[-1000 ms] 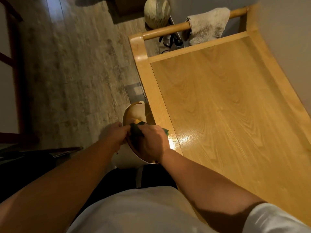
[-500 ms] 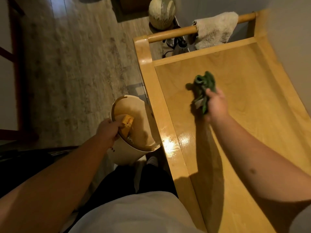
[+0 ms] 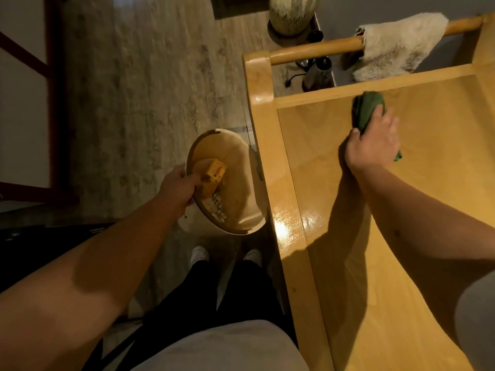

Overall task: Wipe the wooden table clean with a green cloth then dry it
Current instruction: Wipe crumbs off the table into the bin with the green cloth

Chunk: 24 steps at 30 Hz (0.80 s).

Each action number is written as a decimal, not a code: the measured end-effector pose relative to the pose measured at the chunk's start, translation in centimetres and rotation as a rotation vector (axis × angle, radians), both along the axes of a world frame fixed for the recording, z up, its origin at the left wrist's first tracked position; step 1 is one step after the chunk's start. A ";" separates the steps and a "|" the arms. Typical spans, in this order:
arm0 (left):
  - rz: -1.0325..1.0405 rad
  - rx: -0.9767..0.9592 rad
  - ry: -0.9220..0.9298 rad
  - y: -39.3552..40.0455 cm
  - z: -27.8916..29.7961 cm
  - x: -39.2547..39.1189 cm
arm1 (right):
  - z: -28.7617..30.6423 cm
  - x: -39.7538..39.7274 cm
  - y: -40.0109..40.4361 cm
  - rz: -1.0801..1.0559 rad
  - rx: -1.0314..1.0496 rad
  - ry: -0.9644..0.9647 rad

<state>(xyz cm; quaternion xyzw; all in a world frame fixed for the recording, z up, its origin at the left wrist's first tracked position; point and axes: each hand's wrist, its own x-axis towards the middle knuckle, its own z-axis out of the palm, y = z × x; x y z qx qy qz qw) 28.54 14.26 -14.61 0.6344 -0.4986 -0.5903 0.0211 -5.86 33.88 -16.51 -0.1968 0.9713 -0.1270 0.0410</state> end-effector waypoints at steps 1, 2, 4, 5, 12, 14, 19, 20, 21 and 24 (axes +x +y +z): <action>-0.014 -0.003 -0.011 -0.2 0.1 0.0 | 0.2 0.5 -1.1 0.024 0.002 -0.003; -0.023 -0.009 -0.020 -0.4 0.1 0.0 | 0.3 1.3 -2.3 0.051 -0.002 -0.007; -0.034 -0.022 -0.024 -0.7 0.3 -0.3 | 0.5 3.5 -4.6 0.130 -0.010 -0.009; -0.038 -0.028 -0.028 -0.7 0.4 -0.4 | 0.5 4.9 -5.5 0.180 -0.005 -0.007; -0.050 -0.050 -0.046 -0.8 0.6 -0.5 | 1.0 14.8 -8.3 0.351 -0.172 -0.075; -0.045 -0.033 -0.052 -0.6 1.2 -0.4 | 0.9 17.3 -8.7 0.408 -0.205 -0.096; -0.026 0.005 -0.003 -0.1 1.2 0.5 | 1.3 21.6 -9.1 0.549 -0.316 -0.166; -0.021 0.010 0.012 0.0 1.2 0.8 | 1.1 22.4 -9.0 0.580 -0.344 -0.248; -0.019 0.016 0.024 0.2 1.2 1.1 | 1.2 23.3 -8.8 0.566 -0.392 -0.397; -0.002 0.044 0.055 0.7 1.1 2.4 | 1.9 25.1 -8.3 0.239 -0.572 -0.885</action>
